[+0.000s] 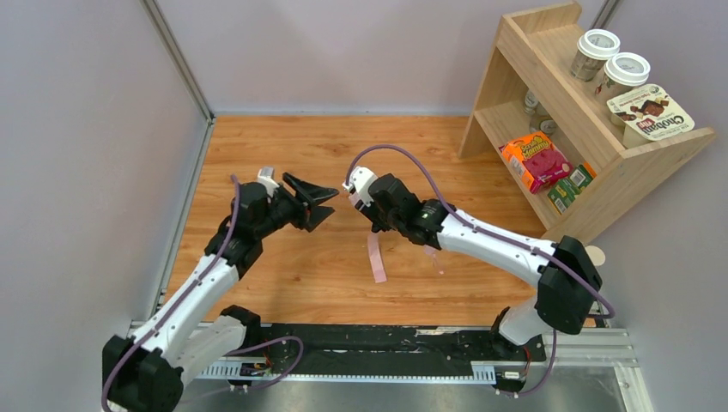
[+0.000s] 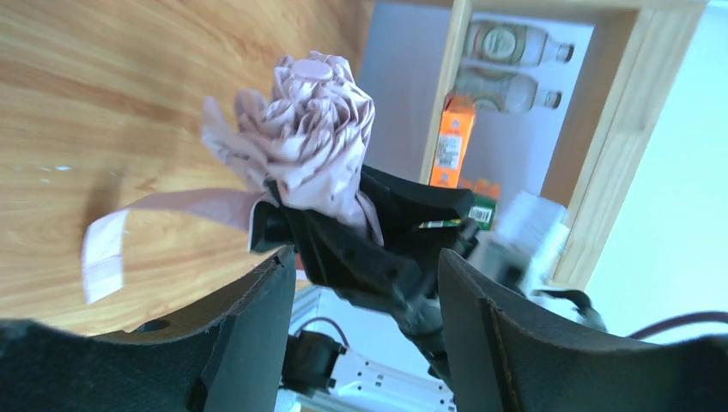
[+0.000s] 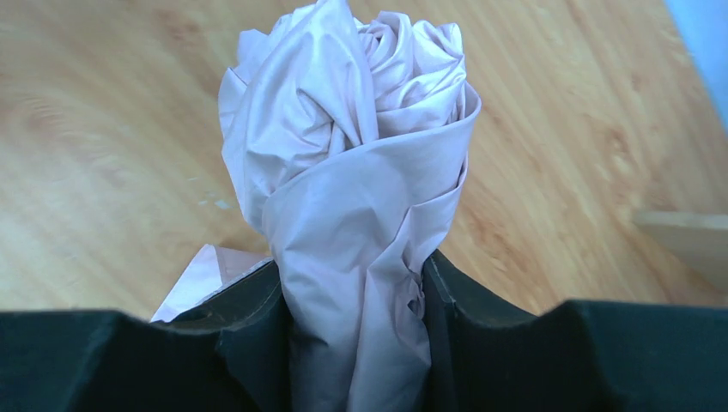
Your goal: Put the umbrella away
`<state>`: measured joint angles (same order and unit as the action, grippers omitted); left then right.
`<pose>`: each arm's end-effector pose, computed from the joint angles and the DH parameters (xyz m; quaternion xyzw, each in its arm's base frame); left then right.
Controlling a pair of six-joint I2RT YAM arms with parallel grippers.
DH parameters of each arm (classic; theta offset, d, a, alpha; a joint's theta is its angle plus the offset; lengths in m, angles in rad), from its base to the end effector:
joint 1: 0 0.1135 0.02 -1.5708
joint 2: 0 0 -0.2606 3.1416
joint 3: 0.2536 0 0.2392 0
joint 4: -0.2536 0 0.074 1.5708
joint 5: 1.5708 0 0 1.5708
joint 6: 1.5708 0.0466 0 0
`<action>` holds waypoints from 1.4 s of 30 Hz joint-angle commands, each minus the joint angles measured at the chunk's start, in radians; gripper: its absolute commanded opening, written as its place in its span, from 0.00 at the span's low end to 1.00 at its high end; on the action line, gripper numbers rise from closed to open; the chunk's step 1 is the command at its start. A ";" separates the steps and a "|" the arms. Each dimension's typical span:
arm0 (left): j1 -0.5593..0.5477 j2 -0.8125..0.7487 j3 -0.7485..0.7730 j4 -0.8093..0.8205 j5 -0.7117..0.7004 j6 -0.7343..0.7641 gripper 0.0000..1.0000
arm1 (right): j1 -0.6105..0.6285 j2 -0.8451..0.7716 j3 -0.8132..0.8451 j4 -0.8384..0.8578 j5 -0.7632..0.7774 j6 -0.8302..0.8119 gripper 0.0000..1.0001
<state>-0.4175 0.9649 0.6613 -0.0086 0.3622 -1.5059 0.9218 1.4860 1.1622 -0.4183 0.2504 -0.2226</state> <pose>0.1966 -0.1053 0.2796 -0.3210 0.7352 -0.5581 0.2118 0.2052 0.2514 0.2759 -0.4495 0.7908 0.0294 0.4144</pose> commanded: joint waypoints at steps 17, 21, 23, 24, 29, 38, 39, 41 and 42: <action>0.151 -0.341 -0.264 -0.436 -0.095 0.072 0.63 | 0.126 0.371 -0.027 0.138 -0.052 0.015 0.00; 0.151 -0.293 -0.284 -0.458 -0.086 0.036 0.63 | 0.086 0.457 0.014 0.012 -0.347 0.066 0.00; 0.151 -0.238 -0.296 -0.406 -0.053 0.027 0.63 | 0.059 0.505 0.017 -0.011 -0.455 0.100 0.00; 0.151 -0.195 -0.299 -0.365 -0.042 0.030 0.63 | 0.048 0.519 0.016 -0.017 -0.492 0.114 0.00; 0.151 -0.066 -0.304 -0.216 -0.002 0.045 0.73 | 0.002 0.571 -0.019 0.038 -0.631 0.176 0.00; 0.151 0.052 -0.330 0.002 -0.031 -0.048 0.76 | -0.044 0.600 -0.036 0.104 -0.732 0.204 0.00; 0.149 0.072 -0.316 0.002 -0.042 -0.042 0.76 | -0.047 0.602 -0.032 0.102 -0.743 0.203 0.00; 0.149 0.104 -0.290 0.004 -0.055 -0.028 0.76 | -0.049 0.608 -0.024 0.102 -0.744 0.204 0.00; 0.148 0.113 -0.286 0.034 -0.057 -0.019 0.76 | -0.051 0.609 -0.019 0.101 -0.747 0.203 0.00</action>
<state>-0.2722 1.0382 0.3218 -0.0792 0.3267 -1.5230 0.8612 1.9770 1.2083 -0.1196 -0.4606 -0.0517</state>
